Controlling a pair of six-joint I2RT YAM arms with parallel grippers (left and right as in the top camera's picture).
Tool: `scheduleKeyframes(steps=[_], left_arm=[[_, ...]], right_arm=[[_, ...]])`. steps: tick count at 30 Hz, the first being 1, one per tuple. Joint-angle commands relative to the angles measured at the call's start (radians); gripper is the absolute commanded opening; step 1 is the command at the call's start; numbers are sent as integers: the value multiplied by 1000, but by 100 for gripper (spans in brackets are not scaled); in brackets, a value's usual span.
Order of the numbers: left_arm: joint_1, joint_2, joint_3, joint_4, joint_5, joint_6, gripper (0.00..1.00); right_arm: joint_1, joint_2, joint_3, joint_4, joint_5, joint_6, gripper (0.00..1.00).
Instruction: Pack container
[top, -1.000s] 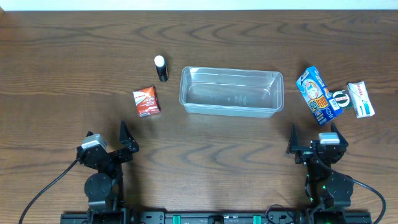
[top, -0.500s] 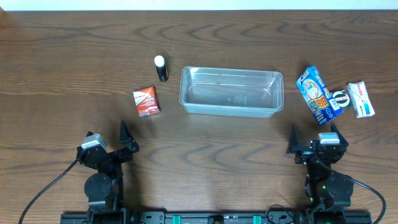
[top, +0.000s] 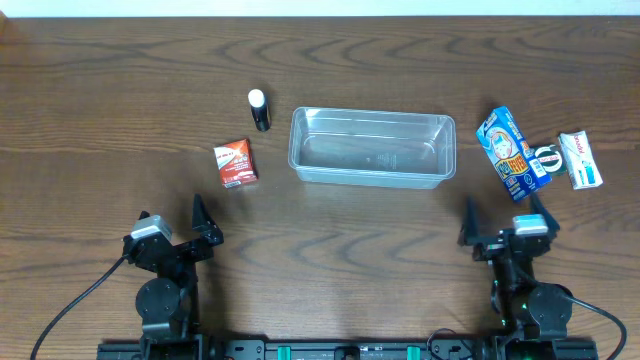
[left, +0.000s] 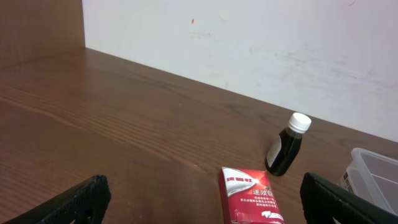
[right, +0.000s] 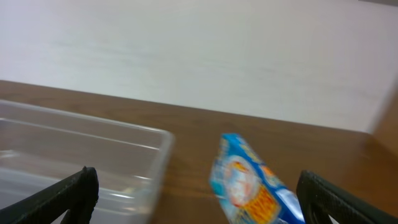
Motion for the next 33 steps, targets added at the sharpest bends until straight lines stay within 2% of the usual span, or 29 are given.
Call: scheduleKeyframes(steps=[1, 5, 11, 14, 17, 22, 26, 31, 33], left_arm=[[2, -6, -22, -34, -31, 9, 98], [2, -6, -22, -34, -31, 9, 98], [2, -6, -22, -34, -31, 9, 98], [2, -6, -22, -34, -31, 9, 98], [2, -6, -22, -34, -31, 9, 98], [2, -6, -22, -34, -31, 9, 98], [2, -6, -22, -34, -31, 9, 98], [2, -6, -22, -34, -31, 9, 98], [2, -6, -22, -34, -31, 9, 98]], right_arm=[[-6, -4, -2, 0, -253, 59, 99], [-6, -4, -1, 57, -356, 61, 99], [-7, 36, 102, 37, -344, 90, 99], [-13, 144, 208, 24, -319, 66, 99], [-44, 335, 378, -39, -318, 59, 99], [-136, 705, 731, -294, -415, -40, 99], [-244, 1009, 1061, -607, -483, -117, 99], [-359, 1312, 1432, -1030, -447, -254, 99], [-384, 1394, 1519, -1125, -394, -271, 99]])
